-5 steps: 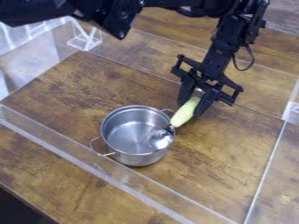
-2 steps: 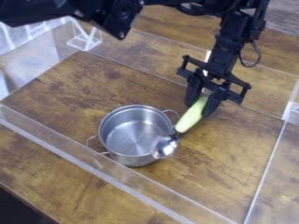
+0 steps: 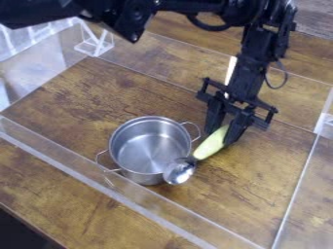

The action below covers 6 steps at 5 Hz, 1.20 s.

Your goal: Move the green spoon to the right

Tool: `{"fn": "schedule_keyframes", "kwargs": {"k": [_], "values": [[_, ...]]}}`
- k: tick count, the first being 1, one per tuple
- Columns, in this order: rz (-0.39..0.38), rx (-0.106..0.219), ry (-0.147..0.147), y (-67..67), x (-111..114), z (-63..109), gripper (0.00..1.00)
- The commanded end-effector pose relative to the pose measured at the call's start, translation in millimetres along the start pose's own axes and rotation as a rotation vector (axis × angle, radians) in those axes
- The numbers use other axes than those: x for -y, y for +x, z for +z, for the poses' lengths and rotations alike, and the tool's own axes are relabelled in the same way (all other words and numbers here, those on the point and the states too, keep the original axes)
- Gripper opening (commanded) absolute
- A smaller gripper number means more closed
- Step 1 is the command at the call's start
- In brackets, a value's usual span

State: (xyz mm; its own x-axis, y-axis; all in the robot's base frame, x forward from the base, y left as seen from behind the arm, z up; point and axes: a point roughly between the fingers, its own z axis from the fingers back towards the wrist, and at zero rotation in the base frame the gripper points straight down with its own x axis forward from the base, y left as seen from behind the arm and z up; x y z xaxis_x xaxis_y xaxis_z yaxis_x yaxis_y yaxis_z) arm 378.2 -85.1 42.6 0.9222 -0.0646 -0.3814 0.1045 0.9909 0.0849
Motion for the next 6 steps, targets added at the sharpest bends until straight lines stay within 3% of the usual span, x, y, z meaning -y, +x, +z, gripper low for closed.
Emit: {"fn": "schedule_keyframes", "kwargs": {"k": [1,2,4,6], "values": [[-0.007,0.140,-0.066,-16.5,-4,47.2,0.00],[-0.020,0.151,-0.087,-20.9,5,45.7,0.00],[-0.059,0.189,-0.104,-17.1,16,56.4,0.00],[-0.170,0.220,-0.097,-14.3,32,70.1,0.00]]}}
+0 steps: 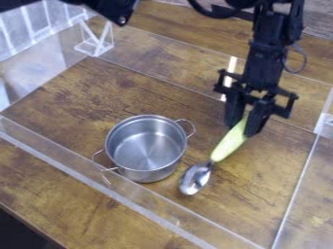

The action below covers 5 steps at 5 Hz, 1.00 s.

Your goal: Move the green spoon to the right

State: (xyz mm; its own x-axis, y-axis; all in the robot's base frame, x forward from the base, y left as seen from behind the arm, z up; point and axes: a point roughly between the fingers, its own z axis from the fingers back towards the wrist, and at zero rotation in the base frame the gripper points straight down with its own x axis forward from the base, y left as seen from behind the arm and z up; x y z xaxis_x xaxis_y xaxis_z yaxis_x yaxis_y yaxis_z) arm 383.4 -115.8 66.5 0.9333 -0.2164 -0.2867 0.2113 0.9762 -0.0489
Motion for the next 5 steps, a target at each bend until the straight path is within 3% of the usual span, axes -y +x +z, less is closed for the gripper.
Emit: {"fn": "schedule_keyframes", "kwargs": {"k": [1,3,5], "values": [[-0.067,0.111,0.000,-2.7,14,41.6,0.00],[0.020,0.088,-0.029,1.4,-6,31.4,0.00],[0.026,0.060,-0.030,15.6,22,20.3,0.00]]}}
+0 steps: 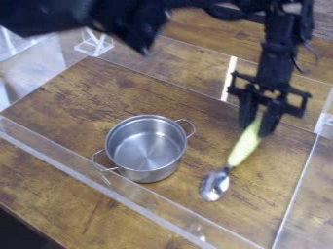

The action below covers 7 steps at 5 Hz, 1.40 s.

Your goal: Move the green spoon to the right

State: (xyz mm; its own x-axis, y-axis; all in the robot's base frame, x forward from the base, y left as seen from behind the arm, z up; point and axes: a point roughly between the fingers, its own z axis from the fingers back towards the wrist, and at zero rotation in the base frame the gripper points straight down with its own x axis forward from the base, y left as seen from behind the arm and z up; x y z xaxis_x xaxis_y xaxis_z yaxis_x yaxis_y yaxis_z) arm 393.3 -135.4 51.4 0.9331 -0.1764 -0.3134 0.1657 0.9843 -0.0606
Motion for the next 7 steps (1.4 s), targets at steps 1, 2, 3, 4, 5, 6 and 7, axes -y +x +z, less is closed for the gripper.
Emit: {"fn": "schedule_keyframes", "kwargs": {"k": [1,2,3,4,5,6,7], "values": [[0.013,0.059,-0.015,9.3,5,16.9,0.00],[0.052,0.040,-0.025,17.1,-6,7.2,0.00],[0.055,0.027,-0.018,18.0,-5,9.7,0.00],[0.055,0.014,-0.012,18.6,-2,9.4,0.00],[0.117,0.011,-0.041,24.7,-9,10.1,1.00],[0.180,0.000,-0.065,30.4,-17,9.8,1.00],[0.185,0.000,-0.074,31.4,-20,10.9,1.00]]}}
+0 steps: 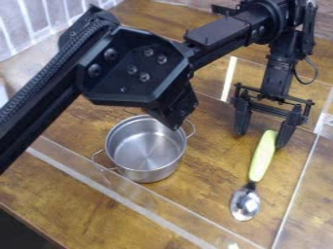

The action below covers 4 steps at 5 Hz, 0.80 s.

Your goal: Move the green spoon to the right

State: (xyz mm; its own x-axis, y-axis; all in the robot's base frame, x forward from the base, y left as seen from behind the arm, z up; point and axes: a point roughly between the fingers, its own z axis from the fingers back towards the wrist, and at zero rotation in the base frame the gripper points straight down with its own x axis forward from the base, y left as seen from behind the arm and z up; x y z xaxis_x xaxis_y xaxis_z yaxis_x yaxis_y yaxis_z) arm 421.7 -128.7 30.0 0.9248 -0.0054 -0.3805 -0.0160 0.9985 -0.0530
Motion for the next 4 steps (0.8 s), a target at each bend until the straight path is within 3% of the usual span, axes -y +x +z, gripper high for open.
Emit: {"fn": "schedule_keyframes", "kwargs": {"k": [1,3,4], "values": [[0.010,0.051,-0.028,1.4,-8,21.2,1.00],[0.011,0.047,-0.038,-11.1,-17,35.9,1.00],[-0.050,0.044,-0.028,-14.6,-18,33.9,1.00]]}}
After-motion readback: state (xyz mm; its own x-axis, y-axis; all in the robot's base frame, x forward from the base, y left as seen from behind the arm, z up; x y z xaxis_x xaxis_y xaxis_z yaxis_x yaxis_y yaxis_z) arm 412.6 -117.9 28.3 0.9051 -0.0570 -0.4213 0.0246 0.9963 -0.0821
